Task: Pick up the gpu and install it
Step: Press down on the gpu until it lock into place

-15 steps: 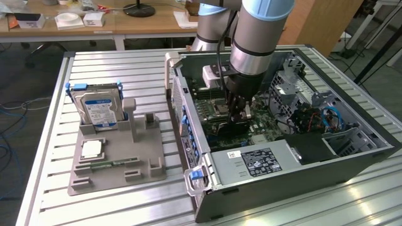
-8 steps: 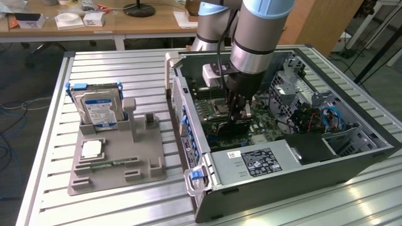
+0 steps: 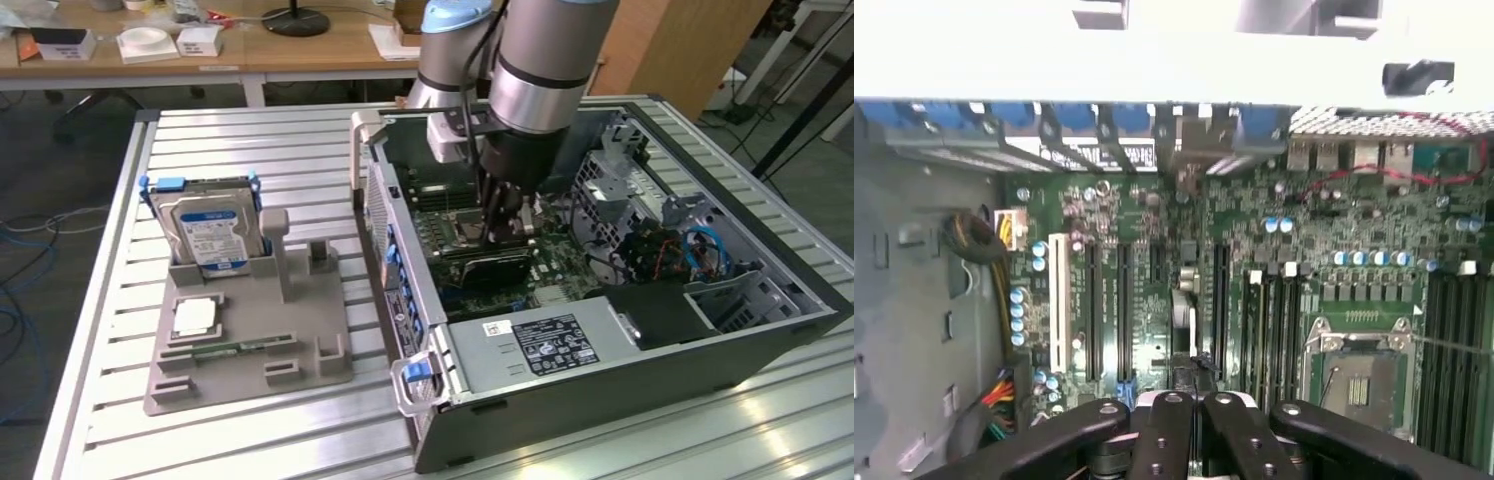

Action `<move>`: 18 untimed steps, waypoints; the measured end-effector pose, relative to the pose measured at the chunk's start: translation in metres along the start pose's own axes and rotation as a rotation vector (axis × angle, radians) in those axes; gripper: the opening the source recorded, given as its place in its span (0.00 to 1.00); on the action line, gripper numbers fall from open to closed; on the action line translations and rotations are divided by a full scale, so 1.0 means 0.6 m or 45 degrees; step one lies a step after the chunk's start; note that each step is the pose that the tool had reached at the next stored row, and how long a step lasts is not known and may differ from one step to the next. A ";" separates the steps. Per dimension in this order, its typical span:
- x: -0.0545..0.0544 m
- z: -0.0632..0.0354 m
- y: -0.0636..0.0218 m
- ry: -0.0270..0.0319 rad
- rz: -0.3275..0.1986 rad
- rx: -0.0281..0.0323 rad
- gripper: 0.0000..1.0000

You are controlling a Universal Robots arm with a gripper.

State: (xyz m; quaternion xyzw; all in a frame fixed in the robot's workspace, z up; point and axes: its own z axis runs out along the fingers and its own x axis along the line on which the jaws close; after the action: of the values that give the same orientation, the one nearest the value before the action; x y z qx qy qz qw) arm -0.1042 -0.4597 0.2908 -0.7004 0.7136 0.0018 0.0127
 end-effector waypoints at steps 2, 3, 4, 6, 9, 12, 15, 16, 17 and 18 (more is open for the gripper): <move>0.000 -0.003 0.006 0.0000 0.000 -0.0134 0.11; 0.000 -0.004 0.010 0.0001 0.000 -0.0208 0.11; 0.000 -0.005 0.013 0.0001 0.001 -0.0277 0.11; 0.000 -0.006 0.019 0.0000 0.001 -0.0405 0.11; 0.000 -0.007 0.032 0.0002 0.001 -0.0506 0.11; 0.001 -0.007 0.047 0.0003 0.001 -0.0538 0.11; 0.001 -0.008 0.060 0.0003 0.001 -0.0548 0.11; 0.001 -0.008 0.062 0.0004 0.001 -0.0550 0.11; 0.001 -0.008 0.067 0.0004 0.001 -0.0550 0.11; 0.001 -0.008 0.070 0.0004 0.001 -0.0558 0.11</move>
State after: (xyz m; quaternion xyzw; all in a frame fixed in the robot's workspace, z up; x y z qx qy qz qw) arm -0.1466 -0.4595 0.2951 -0.7002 0.7137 0.0174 -0.0027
